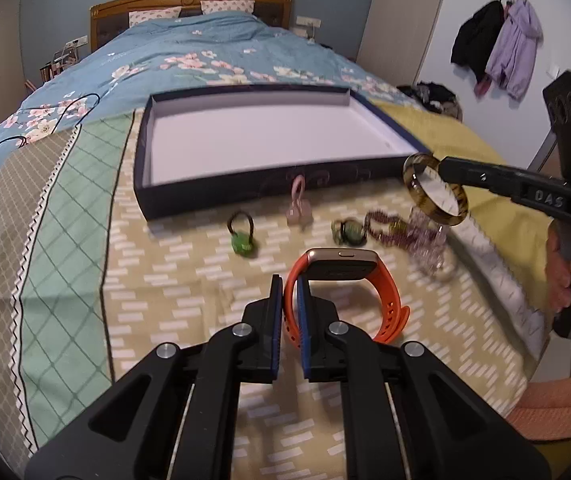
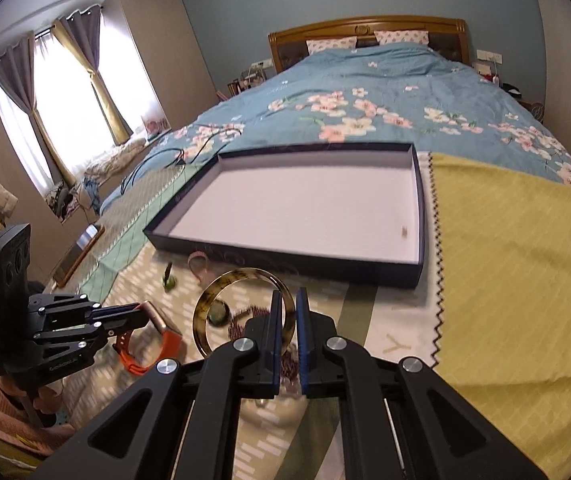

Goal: Organize jewelry
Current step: 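Close the left tool on the orange watch band while the right tool grasps the tortoiseshell bangle, then carry the watch band in the left tool into the box while the right tool places the bangle beside it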

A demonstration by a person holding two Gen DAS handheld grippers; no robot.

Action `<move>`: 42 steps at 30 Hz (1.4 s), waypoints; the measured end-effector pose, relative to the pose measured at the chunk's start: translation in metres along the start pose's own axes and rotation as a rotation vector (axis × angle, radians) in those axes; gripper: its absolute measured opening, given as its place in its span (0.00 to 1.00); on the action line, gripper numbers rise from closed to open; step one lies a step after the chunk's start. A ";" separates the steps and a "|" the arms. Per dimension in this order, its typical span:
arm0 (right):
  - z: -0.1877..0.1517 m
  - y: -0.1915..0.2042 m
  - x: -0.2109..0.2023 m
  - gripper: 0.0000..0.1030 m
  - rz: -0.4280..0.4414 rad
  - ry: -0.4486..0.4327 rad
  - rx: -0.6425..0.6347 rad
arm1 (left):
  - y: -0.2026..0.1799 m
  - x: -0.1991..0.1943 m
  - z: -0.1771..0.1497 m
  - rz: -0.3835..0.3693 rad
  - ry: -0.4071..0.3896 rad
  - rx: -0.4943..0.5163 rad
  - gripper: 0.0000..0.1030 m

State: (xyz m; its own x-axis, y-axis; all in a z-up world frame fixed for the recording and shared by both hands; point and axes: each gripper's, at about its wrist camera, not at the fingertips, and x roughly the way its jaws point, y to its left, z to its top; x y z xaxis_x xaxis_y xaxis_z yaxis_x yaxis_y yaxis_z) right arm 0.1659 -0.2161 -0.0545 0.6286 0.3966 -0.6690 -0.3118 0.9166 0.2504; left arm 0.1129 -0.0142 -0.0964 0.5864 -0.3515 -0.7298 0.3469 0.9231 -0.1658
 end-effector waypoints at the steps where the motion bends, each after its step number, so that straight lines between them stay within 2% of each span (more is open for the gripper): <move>1: 0.003 -0.001 0.001 0.05 0.001 -0.006 0.004 | 0.001 -0.003 0.002 -0.001 -0.011 -0.003 0.07; 6: 0.021 -0.007 0.007 0.05 -0.006 -0.040 0.020 | 0.010 -0.016 0.029 -0.007 -0.064 -0.023 0.07; 15: 0.069 -0.019 0.040 0.05 -0.065 -0.076 0.016 | 0.026 -0.003 0.100 0.070 -0.107 -0.048 0.07; 22: 0.097 -0.026 0.075 0.05 -0.108 -0.064 0.025 | 0.041 0.032 0.145 0.087 -0.094 -0.089 0.07; 29: 0.111 -0.033 0.104 0.05 -0.143 -0.032 0.043 | 0.051 0.069 0.175 0.123 -0.070 -0.108 0.07; 42: 0.125 -0.038 0.141 0.05 -0.195 0.048 0.054 | 0.073 0.137 0.201 0.145 0.014 -0.133 0.07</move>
State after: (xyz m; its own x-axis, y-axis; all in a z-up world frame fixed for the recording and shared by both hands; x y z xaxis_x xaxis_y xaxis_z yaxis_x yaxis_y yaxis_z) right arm 0.3555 -0.1887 -0.0708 0.6386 0.2097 -0.7404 -0.1479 0.9777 0.1493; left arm 0.3653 -0.0266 -0.0755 0.6128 -0.2117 -0.7613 0.1594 0.9768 -0.1432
